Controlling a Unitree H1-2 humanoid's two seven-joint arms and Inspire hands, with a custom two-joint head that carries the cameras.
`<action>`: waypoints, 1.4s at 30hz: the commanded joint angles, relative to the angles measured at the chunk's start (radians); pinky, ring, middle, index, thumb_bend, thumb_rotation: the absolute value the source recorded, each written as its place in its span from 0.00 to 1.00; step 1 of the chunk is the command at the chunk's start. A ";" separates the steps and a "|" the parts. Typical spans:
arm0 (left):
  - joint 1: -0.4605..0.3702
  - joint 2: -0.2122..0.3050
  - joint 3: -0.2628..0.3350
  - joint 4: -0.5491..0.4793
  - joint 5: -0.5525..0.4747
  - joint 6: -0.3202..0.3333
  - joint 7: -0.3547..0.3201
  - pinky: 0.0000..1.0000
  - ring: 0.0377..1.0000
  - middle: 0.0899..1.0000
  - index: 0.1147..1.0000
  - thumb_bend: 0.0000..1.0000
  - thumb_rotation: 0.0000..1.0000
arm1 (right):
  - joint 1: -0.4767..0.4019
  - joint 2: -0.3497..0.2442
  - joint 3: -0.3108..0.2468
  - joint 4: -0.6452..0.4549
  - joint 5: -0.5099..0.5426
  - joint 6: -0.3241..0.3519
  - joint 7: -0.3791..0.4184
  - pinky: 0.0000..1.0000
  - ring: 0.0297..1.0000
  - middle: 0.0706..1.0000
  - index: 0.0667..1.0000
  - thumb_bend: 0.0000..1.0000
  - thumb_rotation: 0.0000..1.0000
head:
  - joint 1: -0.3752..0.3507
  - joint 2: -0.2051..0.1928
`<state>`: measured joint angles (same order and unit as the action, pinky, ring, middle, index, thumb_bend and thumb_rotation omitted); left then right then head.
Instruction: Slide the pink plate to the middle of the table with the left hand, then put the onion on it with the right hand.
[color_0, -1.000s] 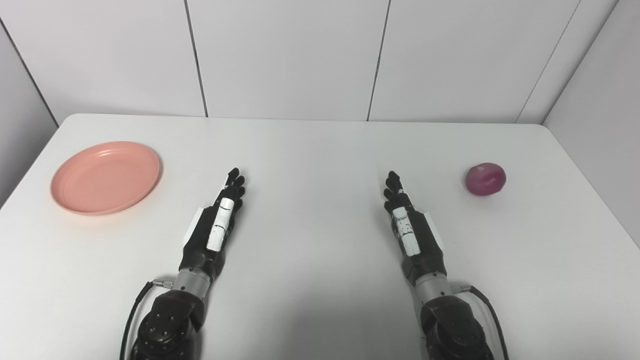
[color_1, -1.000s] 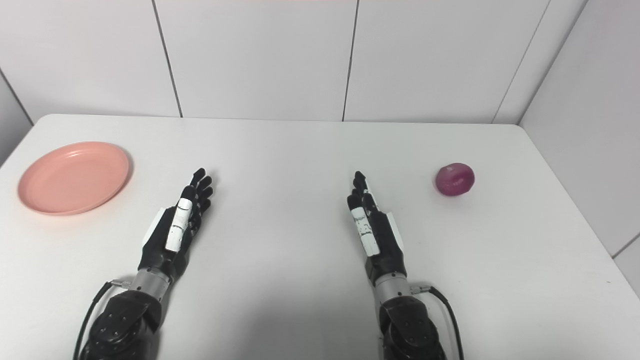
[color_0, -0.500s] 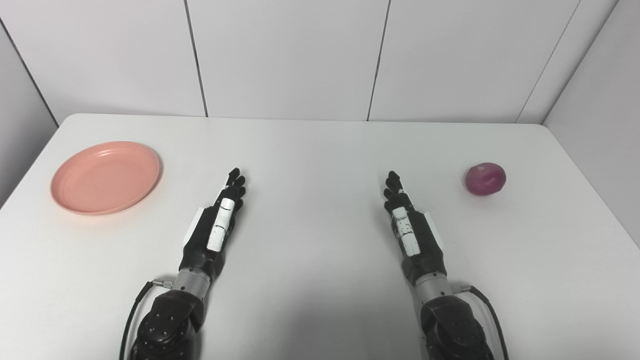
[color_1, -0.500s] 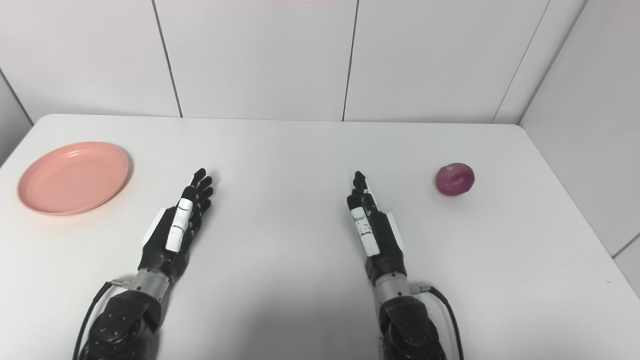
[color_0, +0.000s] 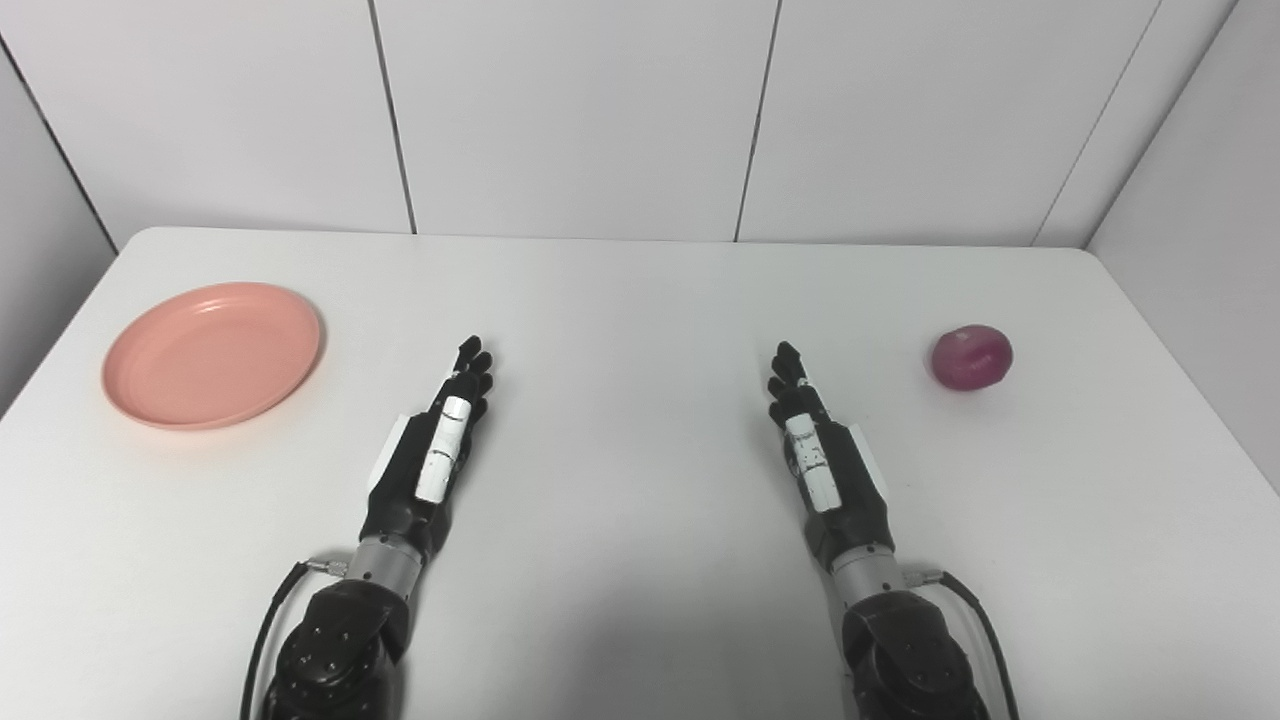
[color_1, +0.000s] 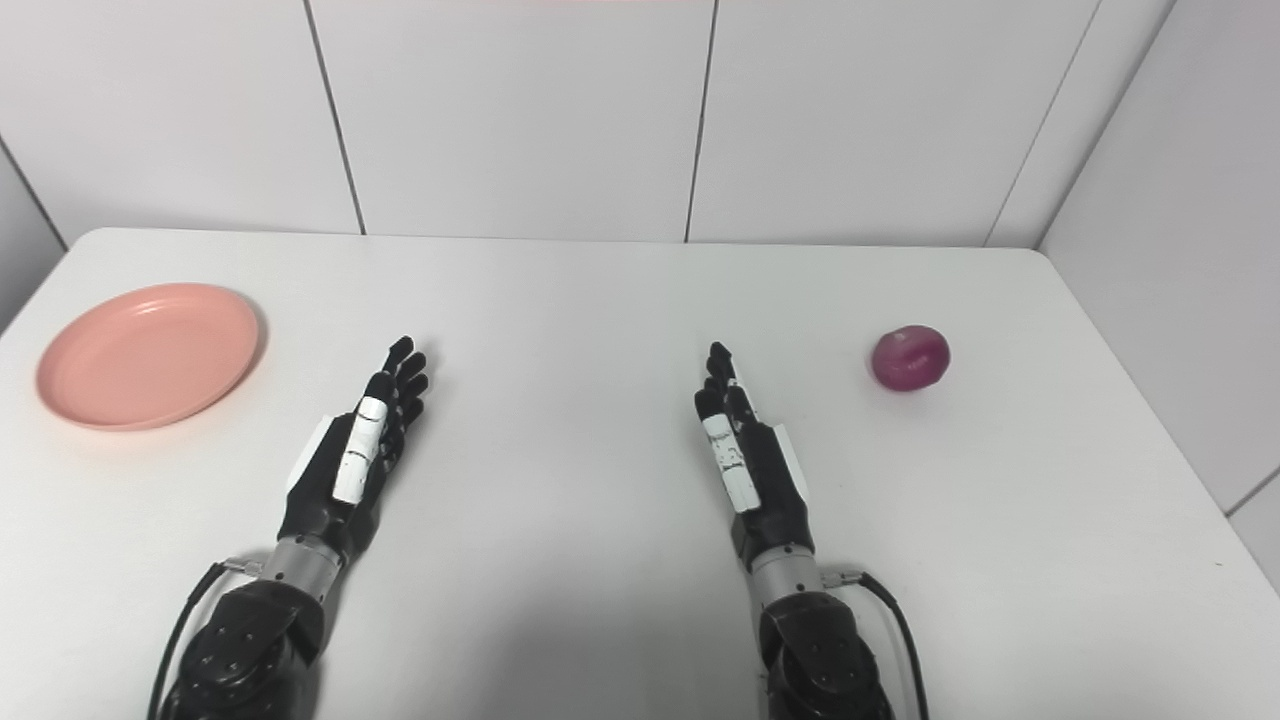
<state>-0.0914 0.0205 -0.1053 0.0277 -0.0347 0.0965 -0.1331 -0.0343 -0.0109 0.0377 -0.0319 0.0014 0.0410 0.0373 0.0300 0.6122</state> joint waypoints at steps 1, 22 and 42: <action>-0.022 -0.015 -0.037 0.020 0.023 0.025 -0.013 1.00 1.00 1.00 1.00 0.66 1.00 | -0.012 -0.019 -0.014 0.017 0.016 -0.050 0.012 1.00 1.00 1.00 1.00 0.72 0.93 | 0.070 -0.023; -0.022 -0.075 -0.094 0.137 0.101 -0.065 0.042 1.00 1.00 1.00 1.00 0.68 1.00 | -0.018 -0.105 -0.083 0.253 0.126 -0.290 0.098 1.00 0.98 0.97 0.97 0.74 0.85 | 0.234 -0.166; -0.069 -0.093 -0.032 0.047 0.045 -0.166 0.058 1.00 1.00 1.00 1.00 0.65 1.00 | -0.040 -0.104 -0.100 0.353 0.164 -0.335 0.125 1.00 0.97 0.97 0.96 0.78 0.82 | 0.242 -0.220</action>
<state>-0.1265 -0.0681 -0.1440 0.1147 0.0204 -0.0246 -0.0813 -0.1576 -0.1167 -0.0582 0.2086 0.1533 -0.2603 0.1454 0.2730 0.3912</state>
